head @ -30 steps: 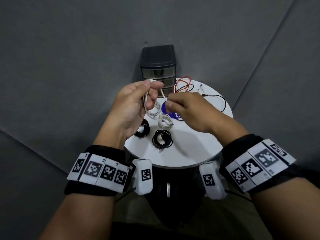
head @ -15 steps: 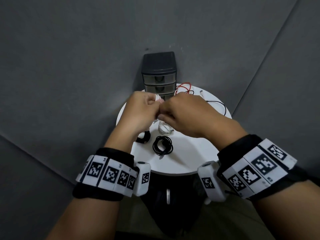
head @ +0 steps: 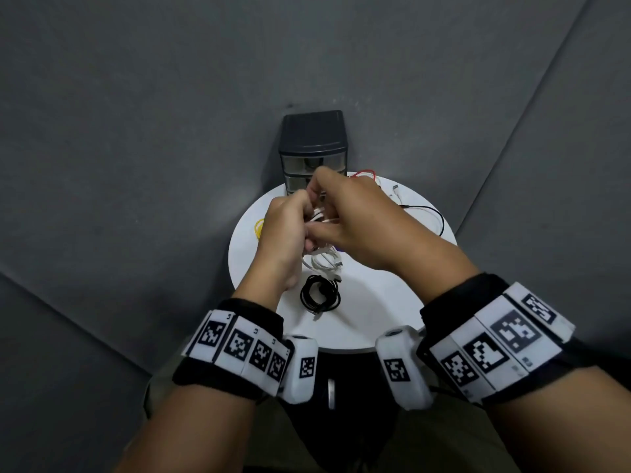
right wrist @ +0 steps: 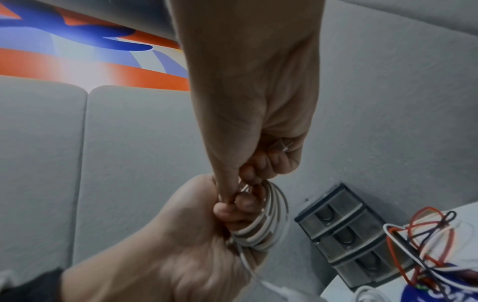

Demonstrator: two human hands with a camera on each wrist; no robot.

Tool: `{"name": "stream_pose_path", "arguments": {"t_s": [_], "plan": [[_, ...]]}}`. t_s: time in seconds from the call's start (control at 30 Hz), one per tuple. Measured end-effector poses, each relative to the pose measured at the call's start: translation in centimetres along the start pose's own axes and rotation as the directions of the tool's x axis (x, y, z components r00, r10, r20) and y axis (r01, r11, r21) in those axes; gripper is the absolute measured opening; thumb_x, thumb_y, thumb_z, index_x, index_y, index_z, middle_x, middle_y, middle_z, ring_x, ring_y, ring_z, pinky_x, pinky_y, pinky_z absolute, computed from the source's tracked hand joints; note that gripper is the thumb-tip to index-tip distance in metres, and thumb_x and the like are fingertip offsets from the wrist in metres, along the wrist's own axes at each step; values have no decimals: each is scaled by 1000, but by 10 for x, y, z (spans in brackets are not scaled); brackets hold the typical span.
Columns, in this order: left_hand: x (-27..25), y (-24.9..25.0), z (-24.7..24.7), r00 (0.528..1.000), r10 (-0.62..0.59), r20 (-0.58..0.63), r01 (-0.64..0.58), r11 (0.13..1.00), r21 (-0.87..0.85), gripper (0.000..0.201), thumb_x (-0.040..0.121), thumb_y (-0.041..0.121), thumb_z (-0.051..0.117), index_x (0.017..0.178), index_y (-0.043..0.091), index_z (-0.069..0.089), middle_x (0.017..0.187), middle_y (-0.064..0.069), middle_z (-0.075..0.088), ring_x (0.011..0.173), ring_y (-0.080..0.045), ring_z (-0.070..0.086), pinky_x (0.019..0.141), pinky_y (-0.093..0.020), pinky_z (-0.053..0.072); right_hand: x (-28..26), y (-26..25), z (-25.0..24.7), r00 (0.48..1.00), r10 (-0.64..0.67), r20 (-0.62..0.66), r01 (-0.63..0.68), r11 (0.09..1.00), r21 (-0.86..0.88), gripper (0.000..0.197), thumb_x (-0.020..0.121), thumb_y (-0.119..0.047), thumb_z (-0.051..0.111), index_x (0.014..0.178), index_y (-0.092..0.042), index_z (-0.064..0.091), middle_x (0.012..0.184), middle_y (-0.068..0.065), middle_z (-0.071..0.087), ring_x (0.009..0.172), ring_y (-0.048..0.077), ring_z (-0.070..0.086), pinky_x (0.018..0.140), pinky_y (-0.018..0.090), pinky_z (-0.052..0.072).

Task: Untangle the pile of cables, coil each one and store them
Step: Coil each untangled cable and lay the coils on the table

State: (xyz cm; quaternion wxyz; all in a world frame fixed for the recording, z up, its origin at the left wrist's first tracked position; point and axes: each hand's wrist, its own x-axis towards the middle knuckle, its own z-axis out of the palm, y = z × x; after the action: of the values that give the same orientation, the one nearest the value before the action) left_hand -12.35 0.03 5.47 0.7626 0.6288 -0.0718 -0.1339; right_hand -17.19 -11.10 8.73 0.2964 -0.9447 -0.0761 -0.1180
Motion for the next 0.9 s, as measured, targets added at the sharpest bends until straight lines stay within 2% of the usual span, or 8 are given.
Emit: {"name": "stream_pose_path", "arguments": {"t_s": [0.17,0.3,0.37,0.47,0.6,0.7,0.83,0.9], "plan": [[7,-9,-5,999,-28,-36,28,1000,-3,21,79,5,38,61,15,34,45,4,41,36,-14,31,41,-20,30,1,4,7,999,40,-2,-40,999,-13,25,88,-26,75,100,-18,55,78,-8,57,72,11,56,58,23,38],[9,-7,-13,988,-94,126,106,990,-95,20,80,2,34,71,4,51,55,-5,42,44,-18,43,43,-24,41,1,11,1,998,56,1,-56,998,-34,29,87,-33,77,101,-19,56,78,-4,64,73,16,58,60,30,42],[10,-7,-19,966,-127,225,151,984,-92,30,82,1,31,66,-1,55,54,-5,45,49,-20,46,47,-24,45,1,14,-1,997,72,23,-70,995,-78,29,87,-37,76,98,-18,57,75,-7,58,68,11,53,56,28,36],[7,-12,-22,925,-181,335,210,976,-52,45,85,2,29,54,8,61,53,-3,50,58,-23,48,55,-24,48,0,20,2,993,91,71,-77,982,-171,35,89,-45,73,88,-13,60,72,0,58,66,17,51,55,30,32],[14,-25,-24,923,-281,261,320,939,-122,12,85,3,45,86,-2,56,62,-4,51,56,-15,52,52,-18,48,3,29,10,981,155,115,-130,972,-194,42,94,-49,65,73,-13,56,67,4,55,67,24,51,55,34,33],[24,-36,-34,908,-331,256,374,916,-145,39,77,4,67,109,-14,57,94,-14,55,72,-14,61,65,-19,53,5,37,17,981,164,105,-143,972,-185,48,100,-49,55,68,-13,59,66,8,59,69,29,55,63,39,43],[25,-38,-40,921,-287,264,338,925,-173,7,92,-7,57,93,-9,64,81,-12,64,64,-11,66,60,-17,55,6,45,26,983,174,60,-166,979,-121,43,101,-45,52,65,-22,54,63,4,54,67,26,50,61,37,37],[27,-40,-41,936,-242,256,293,938,-186,13,96,-6,53,94,-6,66,78,-11,67,65,-10,67,61,-17,55,6,47,30,981,188,43,-183,977,-105,41,102,-44,50,70,-21,57,67,5,58,71,27,54,62,37,38]]}}
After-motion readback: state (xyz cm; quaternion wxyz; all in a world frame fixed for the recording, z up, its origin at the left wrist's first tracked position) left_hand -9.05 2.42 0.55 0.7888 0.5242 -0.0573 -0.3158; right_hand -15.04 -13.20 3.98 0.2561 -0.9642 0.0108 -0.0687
